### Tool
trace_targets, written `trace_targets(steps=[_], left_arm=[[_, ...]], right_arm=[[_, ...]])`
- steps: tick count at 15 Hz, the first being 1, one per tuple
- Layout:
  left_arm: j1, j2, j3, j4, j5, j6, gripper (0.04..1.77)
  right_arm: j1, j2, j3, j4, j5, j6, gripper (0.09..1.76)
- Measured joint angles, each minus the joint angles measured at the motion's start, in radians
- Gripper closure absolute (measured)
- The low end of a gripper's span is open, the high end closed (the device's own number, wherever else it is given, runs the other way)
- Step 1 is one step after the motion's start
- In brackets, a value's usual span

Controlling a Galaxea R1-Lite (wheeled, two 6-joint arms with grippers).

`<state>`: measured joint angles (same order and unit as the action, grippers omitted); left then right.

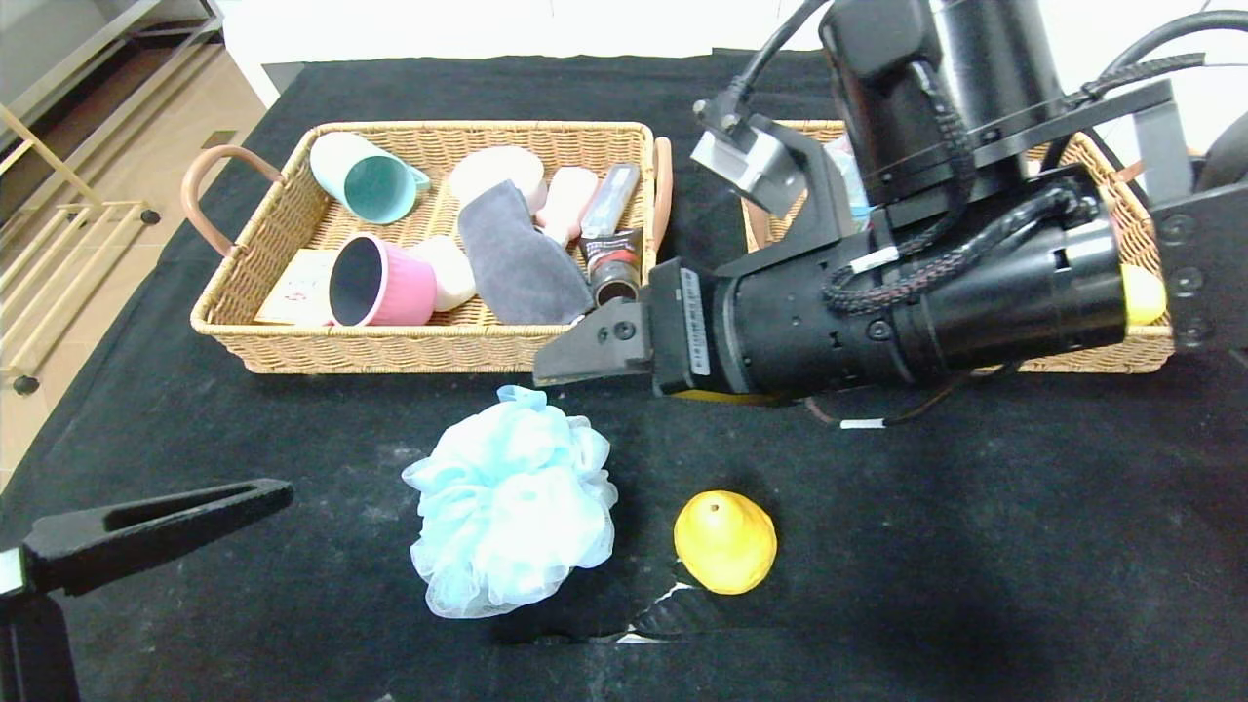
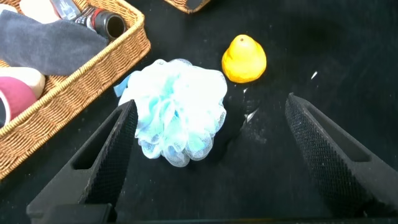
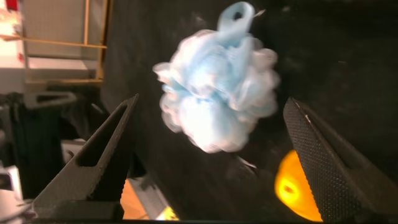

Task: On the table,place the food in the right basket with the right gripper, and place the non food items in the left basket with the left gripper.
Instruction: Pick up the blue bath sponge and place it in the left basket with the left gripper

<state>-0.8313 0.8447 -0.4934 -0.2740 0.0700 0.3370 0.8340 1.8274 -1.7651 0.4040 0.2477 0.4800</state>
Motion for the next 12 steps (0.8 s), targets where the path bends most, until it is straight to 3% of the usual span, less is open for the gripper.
trace_targets(steps=[6, 9, 12], left_arm=[[0.0, 0.013, 0.005, 0.002, 0.003, -0.002, 0.09], [0.002, 0.024, 0.007, 0.001, 0.006, -0.003, 0.09], [0.003, 0.036, 0.008, 0.001, 0.011, -0.004, 0.09]], right_arm=[[-0.227, -0.184, 0.292, -0.082, 0.199, -0.311, 0.17], [-0.372, -0.267, 0.485, -0.224, 0.354, -0.468, 0.16], [-0.476, -0.343, 0.686, -0.409, 0.432, -0.589, 0.15]])
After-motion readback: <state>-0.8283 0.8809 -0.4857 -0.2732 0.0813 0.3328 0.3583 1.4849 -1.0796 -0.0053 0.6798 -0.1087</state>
